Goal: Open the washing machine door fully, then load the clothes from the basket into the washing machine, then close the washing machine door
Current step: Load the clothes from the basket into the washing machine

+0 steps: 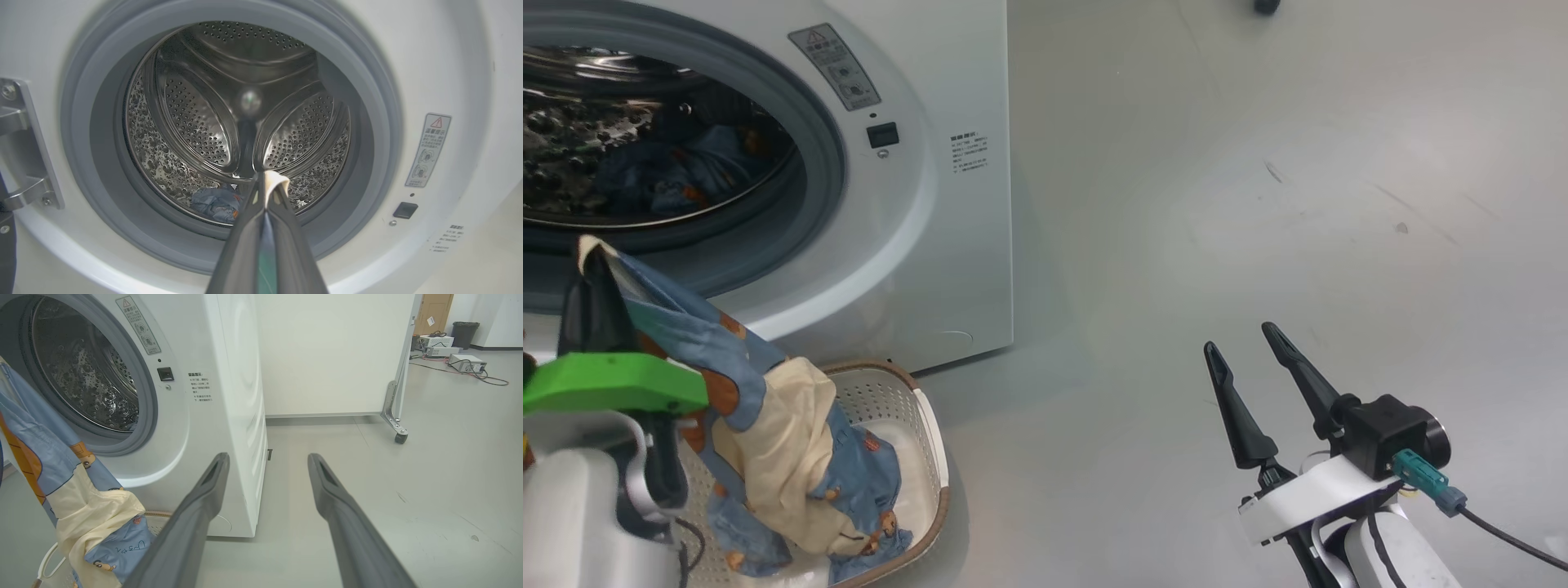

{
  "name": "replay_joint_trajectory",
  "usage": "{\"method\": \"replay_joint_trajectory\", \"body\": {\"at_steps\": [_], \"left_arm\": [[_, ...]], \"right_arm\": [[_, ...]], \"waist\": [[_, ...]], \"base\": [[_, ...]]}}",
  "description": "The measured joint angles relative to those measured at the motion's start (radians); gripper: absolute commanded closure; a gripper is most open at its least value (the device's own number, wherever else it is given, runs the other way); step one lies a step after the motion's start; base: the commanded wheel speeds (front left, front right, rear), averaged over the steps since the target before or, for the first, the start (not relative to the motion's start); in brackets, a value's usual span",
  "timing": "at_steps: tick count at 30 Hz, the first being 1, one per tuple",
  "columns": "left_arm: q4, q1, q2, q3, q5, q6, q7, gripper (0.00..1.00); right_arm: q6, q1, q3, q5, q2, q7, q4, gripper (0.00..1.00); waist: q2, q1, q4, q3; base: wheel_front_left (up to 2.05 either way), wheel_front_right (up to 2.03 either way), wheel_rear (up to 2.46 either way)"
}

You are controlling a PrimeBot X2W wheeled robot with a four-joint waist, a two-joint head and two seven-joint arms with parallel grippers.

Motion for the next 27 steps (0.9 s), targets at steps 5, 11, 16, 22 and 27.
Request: {"method": "replay_joint_trajectory", "body": {"at_steps": [5,11,16,22,27], "left_arm": [[0.043,-0.115,0.062,0.029,0.016,0.008,0.025,1.00],[0.115,-0.202,0.120,0.067,0.026,0.009,0.056,1.00],[0.177,-0.297,0.127,0.131,-0.044,0.016,0.092,1.00],[0.244,-0.446,0.165,0.196,-0.124,0.017,0.149,1.00],[0.271,-0.548,0.197,0.231,-0.145,0.024,0.161,1.00]], "right_arm": [[0.000,-0.036,0.015,0.000,0.000,0.000,-0.009,0.00],[0.000,-0.067,0.042,0.000,0.002,0.000,-0.011,0.00],[0.000,-0.077,0.054,0.000,0.004,0.000,-0.012,0.00],[0.000,-0.093,0.059,0.003,0.007,0.000,-0.016,0.00],[0.000,-0.102,0.056,0.018,0.008,0.000,-0.029,0.00]], "waist": [[0.0000,0.0000,-0.030,0.057],[0.0000,0.0000,-0.059,0.114],[0.0000,0.0001,-0.090,0.168],[0.0000,0.0001,-0.130,0.246],[0.0000,0.0001,-0.158,0.301]], "base": [[0.00,0.00,0.00],[0.00,0.00,0.00],[0.00,0.00,0.00],[0.00,0.00,0.00],[0.00,0.00,0.00]]}}
